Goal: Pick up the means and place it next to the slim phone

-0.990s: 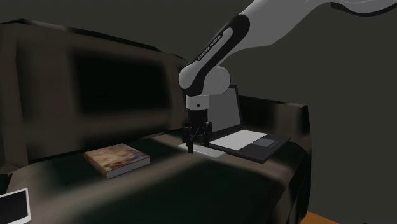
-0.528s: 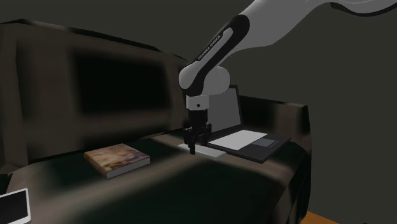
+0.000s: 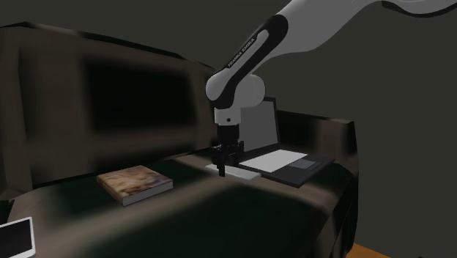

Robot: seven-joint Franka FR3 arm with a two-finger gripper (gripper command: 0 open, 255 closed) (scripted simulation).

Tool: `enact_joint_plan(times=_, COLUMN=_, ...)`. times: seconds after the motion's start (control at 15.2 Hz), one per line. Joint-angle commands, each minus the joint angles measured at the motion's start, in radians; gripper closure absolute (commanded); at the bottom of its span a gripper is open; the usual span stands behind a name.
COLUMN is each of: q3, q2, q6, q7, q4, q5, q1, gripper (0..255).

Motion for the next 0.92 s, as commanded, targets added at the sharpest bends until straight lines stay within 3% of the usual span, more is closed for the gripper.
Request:
enact_joint_plan(times=0.0, q3=0.001, q2=-0.01, q6=-0.019, q7=-0.001, q4=0.01, q5=0.002, q1=-0.001, gripper=255)
enact_joint_plan(times=0.86, q3=0.006, q2=-0.077, q6=-0.17, q7=-0.012, q4=0.095, q5=0.016, q1=-0.003, gripper=255)
